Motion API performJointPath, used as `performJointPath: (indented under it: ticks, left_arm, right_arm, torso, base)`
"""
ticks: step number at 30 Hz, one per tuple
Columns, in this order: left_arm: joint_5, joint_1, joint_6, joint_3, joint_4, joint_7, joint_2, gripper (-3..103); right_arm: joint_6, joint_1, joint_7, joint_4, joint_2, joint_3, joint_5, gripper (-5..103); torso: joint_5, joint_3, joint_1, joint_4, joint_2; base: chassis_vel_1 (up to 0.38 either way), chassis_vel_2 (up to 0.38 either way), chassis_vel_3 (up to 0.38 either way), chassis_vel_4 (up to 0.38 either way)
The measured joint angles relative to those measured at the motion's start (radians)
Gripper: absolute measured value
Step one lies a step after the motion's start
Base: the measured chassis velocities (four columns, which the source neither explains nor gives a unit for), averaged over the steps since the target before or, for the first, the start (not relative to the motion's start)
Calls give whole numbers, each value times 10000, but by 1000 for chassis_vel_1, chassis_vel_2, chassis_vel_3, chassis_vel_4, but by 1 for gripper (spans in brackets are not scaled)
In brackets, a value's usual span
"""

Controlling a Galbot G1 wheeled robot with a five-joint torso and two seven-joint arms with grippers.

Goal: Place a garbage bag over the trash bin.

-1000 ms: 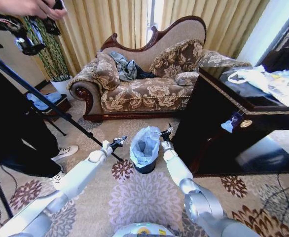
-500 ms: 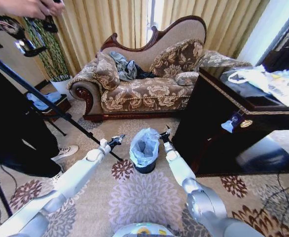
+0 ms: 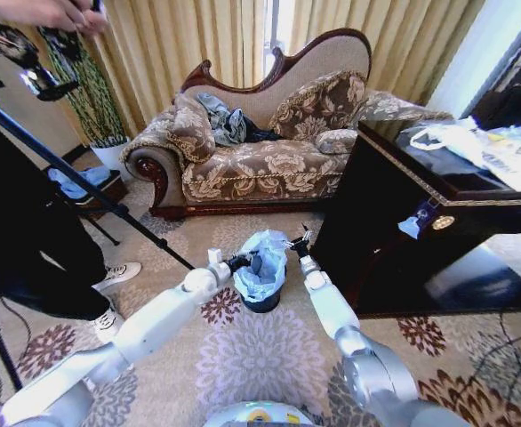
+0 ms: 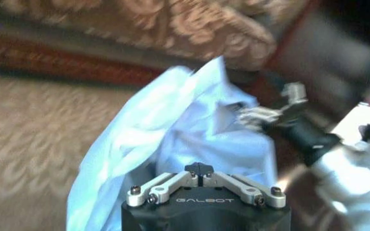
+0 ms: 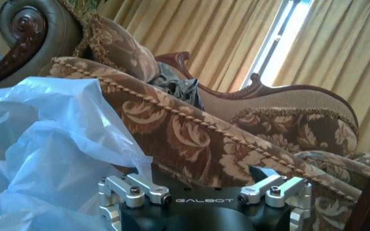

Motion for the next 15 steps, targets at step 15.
performJointPath:
  ticks: [15]
  left_arm:
    - [-640,-78,-346,-1874,1255,-1748,-746,0]
  right_arm:
    - [68,-38,-53,-196,-134,95,-72,100]
  torso:
    - [-2,0,0,-1,-1]
  base:
    - [0,0,0,0]
